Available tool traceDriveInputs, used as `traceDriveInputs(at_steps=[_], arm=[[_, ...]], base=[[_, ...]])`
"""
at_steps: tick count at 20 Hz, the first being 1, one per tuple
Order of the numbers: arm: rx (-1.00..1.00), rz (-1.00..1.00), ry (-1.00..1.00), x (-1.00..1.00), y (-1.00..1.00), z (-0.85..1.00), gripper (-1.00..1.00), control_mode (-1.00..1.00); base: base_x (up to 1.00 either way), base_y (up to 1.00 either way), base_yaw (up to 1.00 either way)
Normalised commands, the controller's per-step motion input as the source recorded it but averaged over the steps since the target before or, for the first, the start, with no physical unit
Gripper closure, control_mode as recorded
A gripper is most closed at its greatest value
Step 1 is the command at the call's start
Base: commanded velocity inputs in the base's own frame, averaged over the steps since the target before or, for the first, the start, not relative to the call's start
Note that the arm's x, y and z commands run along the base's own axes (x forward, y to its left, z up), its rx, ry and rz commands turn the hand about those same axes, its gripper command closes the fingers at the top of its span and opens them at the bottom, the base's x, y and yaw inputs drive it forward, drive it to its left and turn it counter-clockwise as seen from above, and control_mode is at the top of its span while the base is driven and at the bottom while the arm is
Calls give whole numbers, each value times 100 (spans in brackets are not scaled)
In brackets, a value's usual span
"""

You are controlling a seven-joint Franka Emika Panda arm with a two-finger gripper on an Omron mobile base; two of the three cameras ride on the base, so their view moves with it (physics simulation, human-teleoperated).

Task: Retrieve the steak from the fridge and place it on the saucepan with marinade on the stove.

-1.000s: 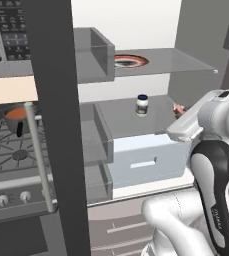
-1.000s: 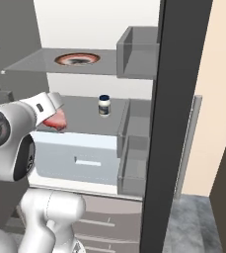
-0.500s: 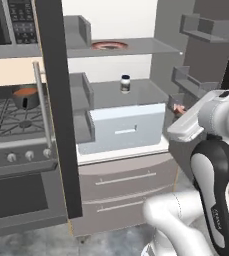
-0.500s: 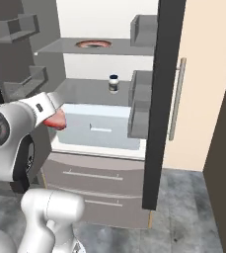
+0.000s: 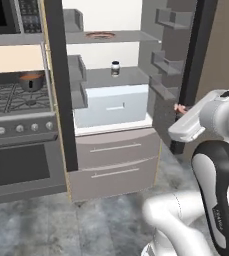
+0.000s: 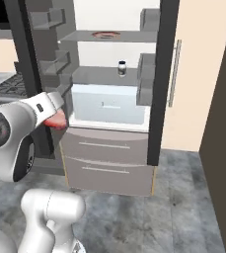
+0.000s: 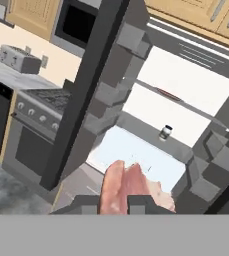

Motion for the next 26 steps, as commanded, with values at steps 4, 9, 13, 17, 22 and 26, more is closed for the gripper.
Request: traceDriveInputs(at_steps=[4,9,13,17,22,26], arm=[[0,0,0,0,0,0,100,100],[0,0,0,0,0,0,100,100],[0,0,0,0,0,0,100,100],[0,0,0,0,0,0,100,100],[0,0,0,0,0,0,100,100],[0,0,0,0,0,0,100,100]], base=[[-47,73,0],[-20,95,-1],[-2,100,-3],[0,100,-7],[18,98,-9],[62,62,-10]])
